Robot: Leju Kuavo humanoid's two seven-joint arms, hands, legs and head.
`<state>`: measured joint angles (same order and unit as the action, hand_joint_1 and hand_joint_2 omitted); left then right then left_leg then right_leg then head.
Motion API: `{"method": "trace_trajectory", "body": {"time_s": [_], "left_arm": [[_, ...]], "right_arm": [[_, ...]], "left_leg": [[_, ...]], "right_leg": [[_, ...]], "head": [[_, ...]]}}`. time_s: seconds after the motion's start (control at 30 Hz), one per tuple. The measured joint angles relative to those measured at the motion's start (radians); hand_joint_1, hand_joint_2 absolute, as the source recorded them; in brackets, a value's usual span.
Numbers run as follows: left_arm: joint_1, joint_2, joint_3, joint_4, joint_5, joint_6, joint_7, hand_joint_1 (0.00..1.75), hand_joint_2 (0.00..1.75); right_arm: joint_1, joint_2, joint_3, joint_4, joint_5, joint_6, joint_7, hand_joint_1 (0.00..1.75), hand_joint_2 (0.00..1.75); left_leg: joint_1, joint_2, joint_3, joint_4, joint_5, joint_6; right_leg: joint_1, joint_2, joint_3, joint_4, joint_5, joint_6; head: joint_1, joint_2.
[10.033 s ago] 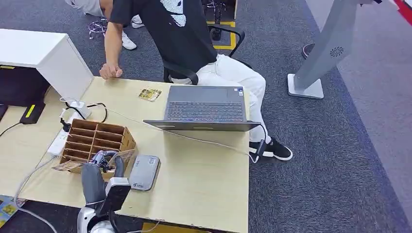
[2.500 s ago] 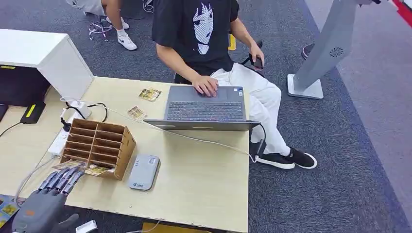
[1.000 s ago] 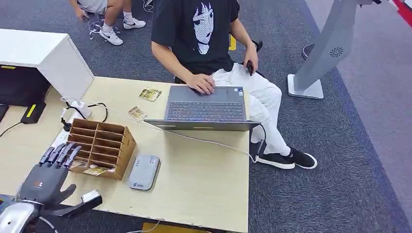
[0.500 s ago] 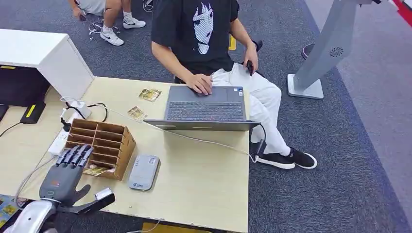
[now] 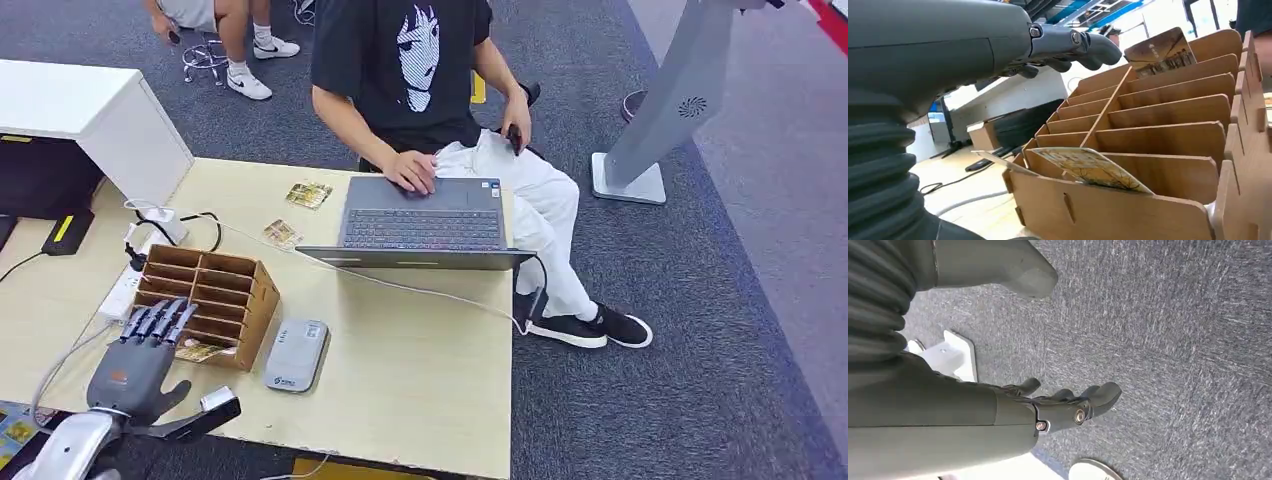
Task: Pass the card to the sensor for recognition and then transmit it.
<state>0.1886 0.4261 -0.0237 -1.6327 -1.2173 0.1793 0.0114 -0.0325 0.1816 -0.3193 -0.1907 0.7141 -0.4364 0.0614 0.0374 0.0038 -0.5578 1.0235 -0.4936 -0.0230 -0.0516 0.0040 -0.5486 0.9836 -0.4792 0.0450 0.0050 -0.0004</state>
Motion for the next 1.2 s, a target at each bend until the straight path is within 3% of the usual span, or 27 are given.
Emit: {"method": "trace_trajectory", "body": {"time_s": [0.87, 0.97, 1.2], "left_arm": [[0.000, 0.009, -0.006, 0.000, 0.013, -0.002, 0.009, 0.00, 1.75], [0.000, 0.003, -0.006, 0.000, 0.002, 0.042, 0.009, 0.00, 1.75], [0.000, 0.000, -0.006, 0.000, 0.000, 0.046, 0.009, 0.00, 1.75]], "right_arm": [[0.000, 0.018, -0.008, 0.000, -0.001, -0.013, -0.008, 0.00, 1.75], [0.000, 0.026, -0.008, 0.000, 0.000, -0.014, -0.011, 0.00, 1.75], [0.000, 0.030, -0.008, 0.000, 0.001, -0.014, -0.012, 0.00, 1.75]], "left_leg": [[0.000, 0.000, 0.000, 0.000, 0.000, 0.000], [0.000, 0.000, 0.000, 0.000, 0.000, 0.000], [0.000, 0.000, 0.000, 0.000, 0.000, 0.000]], "right_leg": [[0.000, 0.000, 0.000, 0.000, 0.000, 0.000], [0.000, 0.000, 0.000, 0.000, 0.000, 0.000], [0.000, 0.000, 0.000, 0.000, 0.000, 0.000]], "head": [[0.000, 0.000], [0.000, 0.000], [0.000, 0.000]]}}
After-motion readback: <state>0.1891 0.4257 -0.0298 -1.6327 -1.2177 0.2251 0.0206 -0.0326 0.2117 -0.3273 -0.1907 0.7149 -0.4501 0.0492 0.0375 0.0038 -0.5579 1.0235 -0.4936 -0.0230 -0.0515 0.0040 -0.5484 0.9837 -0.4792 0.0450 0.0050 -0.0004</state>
